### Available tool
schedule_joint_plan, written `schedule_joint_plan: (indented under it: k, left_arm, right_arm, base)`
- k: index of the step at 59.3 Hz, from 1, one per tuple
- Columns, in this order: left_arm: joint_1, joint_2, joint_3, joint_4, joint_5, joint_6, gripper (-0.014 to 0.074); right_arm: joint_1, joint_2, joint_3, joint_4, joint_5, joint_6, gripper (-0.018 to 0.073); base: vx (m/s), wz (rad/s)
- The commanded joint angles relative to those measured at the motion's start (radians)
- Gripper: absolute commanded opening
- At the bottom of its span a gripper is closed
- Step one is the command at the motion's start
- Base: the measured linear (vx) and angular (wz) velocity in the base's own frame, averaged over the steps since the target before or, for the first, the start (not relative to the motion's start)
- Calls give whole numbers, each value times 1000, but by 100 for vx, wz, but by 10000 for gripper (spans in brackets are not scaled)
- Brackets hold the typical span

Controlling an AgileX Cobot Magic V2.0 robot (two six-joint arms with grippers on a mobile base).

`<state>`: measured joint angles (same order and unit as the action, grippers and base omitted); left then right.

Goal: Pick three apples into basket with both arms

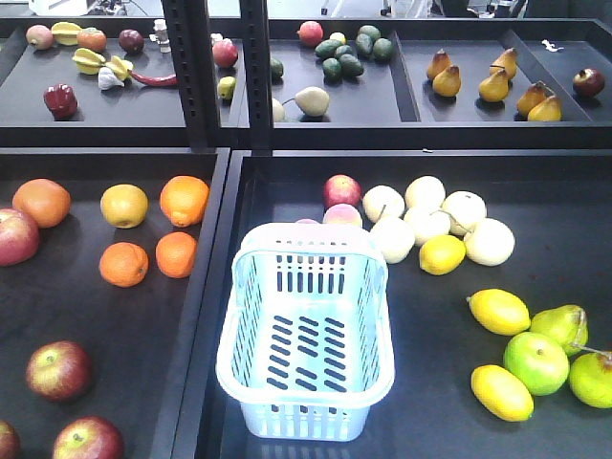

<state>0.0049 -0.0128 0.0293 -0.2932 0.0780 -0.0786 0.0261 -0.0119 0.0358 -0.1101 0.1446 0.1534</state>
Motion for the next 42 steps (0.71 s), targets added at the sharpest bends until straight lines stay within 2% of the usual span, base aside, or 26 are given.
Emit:
schedule_joint_plan:
  k: [1,14,19,29,35,42]
  left_arm:
    - [4,-2,-27,-155,-78,-158,-6]
    - [4,-2,-28,-352,-157,-354,-6]
    - [4,-2,-34,-403,-218,-387,-6]
    - [4,-2,-34,-408,-372,-384,-6]
    - [4,-2,-34,-408,-389,-384,-6]
    - [4,-2,-34,-408,-351,-386,-6]
  right_arm:
    - [-6,12,5,-13,-79,-11,-5]
    - [-6,12,5,-13,-79,-11,-5]
    - [-6,12,5,-13,-79,-11,-5]
    - [-6,12,5,-13,-79,-11,-5]
    - [-6,12,5,-13,-79,-11,-5]
    - [-6,12,5,-13,-79,-11,-5]
  base:
    - [0,0]
    - [0,0]
    - [0,0]
    - [0,0]
    - [0,0]
    - [0,0]
